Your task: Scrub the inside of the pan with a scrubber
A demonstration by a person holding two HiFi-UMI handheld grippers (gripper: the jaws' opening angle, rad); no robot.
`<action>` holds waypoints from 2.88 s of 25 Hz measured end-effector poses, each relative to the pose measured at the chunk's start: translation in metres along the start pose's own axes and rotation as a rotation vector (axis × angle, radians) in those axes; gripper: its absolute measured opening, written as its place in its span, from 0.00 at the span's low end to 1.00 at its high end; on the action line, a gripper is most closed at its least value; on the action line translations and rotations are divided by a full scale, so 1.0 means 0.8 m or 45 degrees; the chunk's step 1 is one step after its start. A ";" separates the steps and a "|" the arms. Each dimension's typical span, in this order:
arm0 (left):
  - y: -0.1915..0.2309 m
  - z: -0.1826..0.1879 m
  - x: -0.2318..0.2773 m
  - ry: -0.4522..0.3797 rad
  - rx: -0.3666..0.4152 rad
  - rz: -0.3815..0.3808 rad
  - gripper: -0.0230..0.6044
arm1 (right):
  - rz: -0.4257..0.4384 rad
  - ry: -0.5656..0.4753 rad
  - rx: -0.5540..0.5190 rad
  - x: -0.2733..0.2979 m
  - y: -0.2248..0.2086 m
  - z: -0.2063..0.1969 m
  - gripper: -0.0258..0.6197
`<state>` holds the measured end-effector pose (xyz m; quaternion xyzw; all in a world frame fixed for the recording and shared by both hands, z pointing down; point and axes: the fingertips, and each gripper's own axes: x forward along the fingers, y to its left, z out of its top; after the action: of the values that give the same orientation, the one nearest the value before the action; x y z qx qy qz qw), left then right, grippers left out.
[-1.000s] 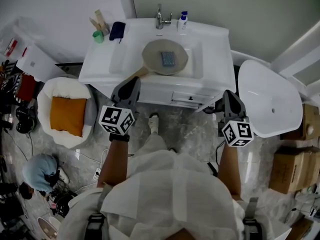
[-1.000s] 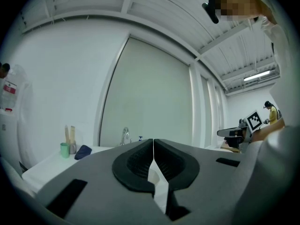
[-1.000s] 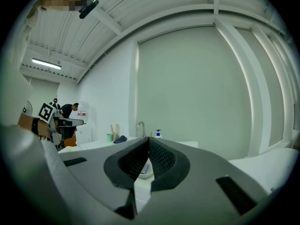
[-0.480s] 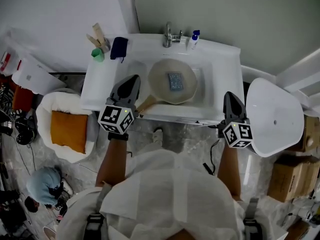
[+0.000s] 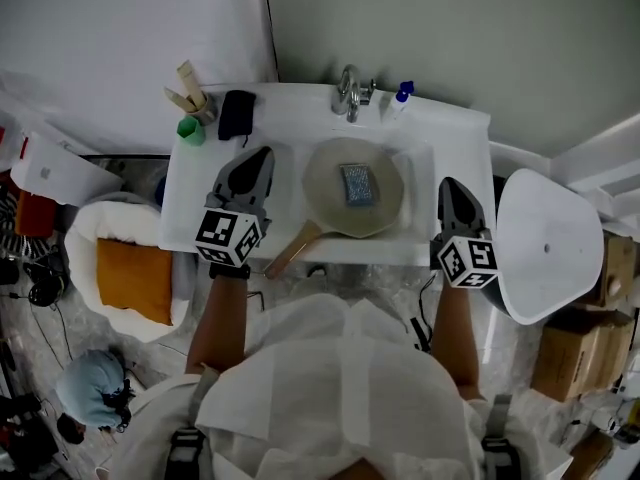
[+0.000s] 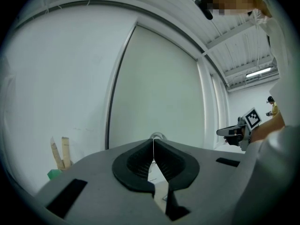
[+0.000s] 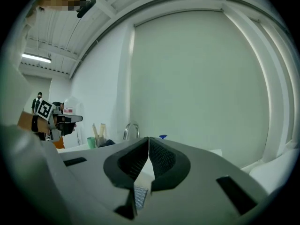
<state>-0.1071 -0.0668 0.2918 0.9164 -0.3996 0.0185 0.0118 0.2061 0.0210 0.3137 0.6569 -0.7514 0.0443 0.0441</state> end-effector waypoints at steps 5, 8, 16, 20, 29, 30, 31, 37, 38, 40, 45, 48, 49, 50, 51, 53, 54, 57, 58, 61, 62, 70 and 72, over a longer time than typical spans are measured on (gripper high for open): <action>0.010 -0.018 0.029 0.029 -0.017 -0.030 0.06 | 0.025 0.050 -0.006 0.044 0.008 -0.013 0.05; 0.016 -0.025 0.043 0.044 -0.030 -0.022 0.06 | 0.051 0.060 -0.008 0.078 0.017 -0.020 0.06; 0.010 -0.058 0.089 0.091 -0.033 0.016 0.06 | 0.057 0.113 -0.006 0.171 0.015 -0.057 0.33; 0.011 -0.075 0.109 0.123 -0.036 0.045 0.06 | 0.009 0.150 0.022 0.214 0.002 -0.079 0.42; 0.009 -0.083 0.145 0.130 -0.020 0.083 0.06 | -0.190 0.211 0.071 0.298 -0.031 -0.122 0.46; 0.010 -0.084 0.149 0.131 -0.019 0.089 0.06 | -0.213 0.219 0.079 0.306 -0.035 -0.127 0.46; 0.011 -0.085 0.154 0.132 -0.019 0.094 0.06 | -0.231 0.228 0.087 0.313 -0.038 -0.132 0.46; 0.017 -0.099 0.172 0.158 -0.030 0.101 0.06 | -0.280 0.312 0.107 0.352 -0.057 -0.171 0.46; 0.018 -0.101 0.174 0.164 -0.030 0.101 0.06 | -0.287 0.323 0.107 0.358 -0.060 -0.176 0.46; 0.020 -0.106 0.176 0.174 -0.032 0.103 0.06 | -0.299 0.328 0.111 0.368 -0.064 -0.183 0.46; 0.020 -0.114 0.177 0.188 -0.031 0.103 0.06 | -0.334 0.292 0.094 0.384 -0.073 -0.187 0.46; 0.021 -0.117 0.177 0.189 -0.033 0.103 0.06 | -0.342 0.292 0.086 0.392 -0.079 -0.194 0.46; 0.020 -0.117 0.177 0.188 -0.033 0.102 0.06 | -0.341 0.293 0.078 0.394 -0.082 -0.195 0.46; 0.020 -0.117 0.177 0.188 -0.031 0.100 0.06 | -0.336 0.294 0.066 0.394 -0.084 -0.196 0.46; 0.020 -0.117 0.177 0.187 -0.029 0.098 0.06 | -0.325 0.294 0.052 0.394 -0.085 -0.196 0.46; 0.021 -0.116 0.177 0.184 -0.030 0.099 0.06 | -0.285 0.291 0.026 0.393 -0.086 -0.193 0.46; 0.022 -0.116 0.178 0.182 -0.030 0.098 0.06 | -0.253 0.289 0.017 0.392 -0.087 -0.193 0.45; 0.025 -0.115 0.180 0.175 -0.032 0.098 0.06 | -0.129 0.294 -0.007 0.386 -0.091 -0.194 0.40; 0.025 -0.114 0.181 0.173 -0.032 0.097 0.06 | -0.094 0.302 -0.023 0.383 -0.093 -0.195 0.39; 0.026 -0.114 0.184 0.169 -0.036 0.093 0.06 | -0.054 0.315 -0.069 0.378 -0.097 -0.195 0.38; 0.026 -0.114 0.185 0.168 -0.036 0.091 0.06 | -0.057 0.308 -0.066 0.379 -0.097 -0.194 0.38; 0.026 -0.119 0.192 0.169 -0.061 0.084 0.06 | -0.086 0.299 -0.037 0.400 -0.100 -0.194 0.36; 0.028 -0.118 0.191 0.169 -0.056 0.084 0.06 | -0.050 0.304 -0.038 0.399 -0.099 -0.195 0.35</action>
<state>-0.0217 -0.1906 0.3931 0.8991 -0.4282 0.0709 0.0576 0.2431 -0.2842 0.5087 0.6607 -0.7285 0.1100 0.1439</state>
